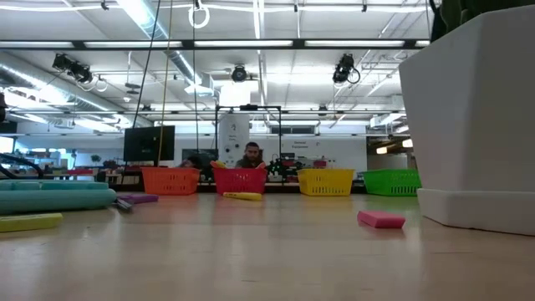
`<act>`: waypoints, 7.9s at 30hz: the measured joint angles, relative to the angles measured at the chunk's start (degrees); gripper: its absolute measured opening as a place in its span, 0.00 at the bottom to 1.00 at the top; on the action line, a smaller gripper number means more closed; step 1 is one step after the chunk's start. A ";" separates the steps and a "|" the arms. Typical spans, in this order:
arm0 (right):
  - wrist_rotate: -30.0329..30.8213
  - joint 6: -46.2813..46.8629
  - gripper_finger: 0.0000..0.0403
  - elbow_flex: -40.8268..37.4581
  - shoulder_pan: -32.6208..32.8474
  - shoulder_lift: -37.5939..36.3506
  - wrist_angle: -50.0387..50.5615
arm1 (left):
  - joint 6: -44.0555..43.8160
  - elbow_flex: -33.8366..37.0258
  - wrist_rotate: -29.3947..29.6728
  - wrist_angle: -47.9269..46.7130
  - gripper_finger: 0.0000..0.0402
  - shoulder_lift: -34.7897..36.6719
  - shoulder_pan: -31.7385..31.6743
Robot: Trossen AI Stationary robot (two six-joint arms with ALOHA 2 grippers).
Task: Sort crayons/erasers/pens/pencils in bins
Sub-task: Put the right gray crayon into the yellow bin
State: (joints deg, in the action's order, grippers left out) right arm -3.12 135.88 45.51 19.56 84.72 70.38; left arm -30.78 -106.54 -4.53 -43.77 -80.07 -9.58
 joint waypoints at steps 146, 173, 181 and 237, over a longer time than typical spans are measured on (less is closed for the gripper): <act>12.06 -5.29 0.42 -6.44 6.26 -6.53 -15.53 | -6.91 0.04 11.78 -11.91 0.40 -0.17 1.57; 9.33 -21.05 0.20 -14.27 -8.84 -6.75 -24.67 | -6.95 0.04 11.80 -12.76 0.40 -0.17 5.92; 10.04 -23.44 0.10 -14.31 -8.82 -6.71 -24.82 | -7.00 0.04 11.80 -12.74 0.40 -0.17 5.99; 7.61 -96.21 0.10 27.04 -53.11 9.59 -35.29 | 10.54 0.04 9.53 -9.33 0.40 -0.11 -17.17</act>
State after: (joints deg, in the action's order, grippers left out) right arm 4.49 39.67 72.55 -33.55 94.32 35.09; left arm -20.24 -106.50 4.99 -53.10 -80.18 -26.75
